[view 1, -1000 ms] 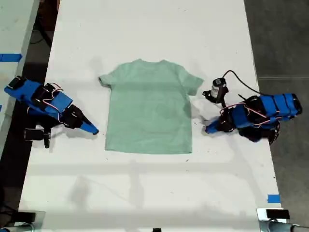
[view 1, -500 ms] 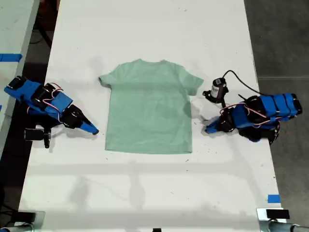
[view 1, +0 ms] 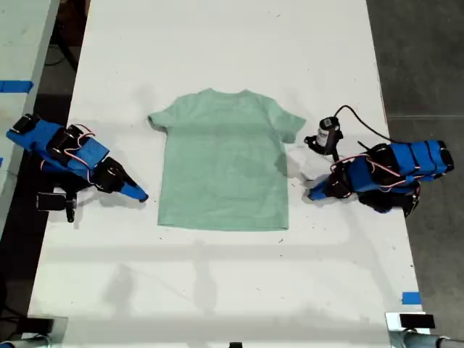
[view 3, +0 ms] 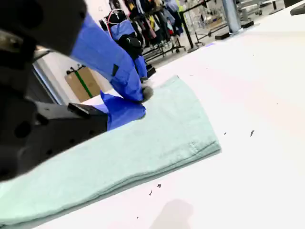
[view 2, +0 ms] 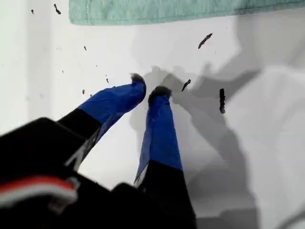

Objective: Fold t shirt

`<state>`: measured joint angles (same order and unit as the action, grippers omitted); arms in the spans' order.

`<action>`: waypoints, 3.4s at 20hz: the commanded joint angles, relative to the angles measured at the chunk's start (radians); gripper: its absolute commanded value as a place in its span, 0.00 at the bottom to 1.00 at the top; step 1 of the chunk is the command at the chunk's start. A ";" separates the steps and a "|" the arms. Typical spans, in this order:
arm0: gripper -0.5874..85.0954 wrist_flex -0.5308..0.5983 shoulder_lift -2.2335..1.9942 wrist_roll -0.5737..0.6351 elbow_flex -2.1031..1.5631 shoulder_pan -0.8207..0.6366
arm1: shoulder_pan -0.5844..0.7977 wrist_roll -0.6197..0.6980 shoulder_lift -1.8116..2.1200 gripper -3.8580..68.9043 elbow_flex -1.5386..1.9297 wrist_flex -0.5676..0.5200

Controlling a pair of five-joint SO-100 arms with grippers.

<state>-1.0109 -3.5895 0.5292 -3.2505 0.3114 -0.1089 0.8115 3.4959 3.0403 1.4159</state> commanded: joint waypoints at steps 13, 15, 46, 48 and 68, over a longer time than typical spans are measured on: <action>0.00 0.000 0.000 0.005 -0.038 0.008 | 0.006 0.021 0.003 0.12 0.043 -0.029; 0.00 0.000 0.000 0.005 -0.038 0.008 | 0.006 0.021 0.003 0.12 0.043 -0.029; 0.00 0.000 0.000 0.005 -0.038 0.008 | 0.069 -0.120 0.003 0.12 0.043 -0.029; 0.00 0.000 0.000 0.005 -0.038 0.008 | 0.095 -0.155 0.003 0.12 0.043 -0.029; 0.00 0.000 0.000 0.005 -0.038 0.008 | 0.107 -0.268 0.003 0.07 0.061 -0.066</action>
<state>-1.0109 -3.5895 0.5292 -3.2505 0.3114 0.0107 0.5630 3.4959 3.0434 1.3775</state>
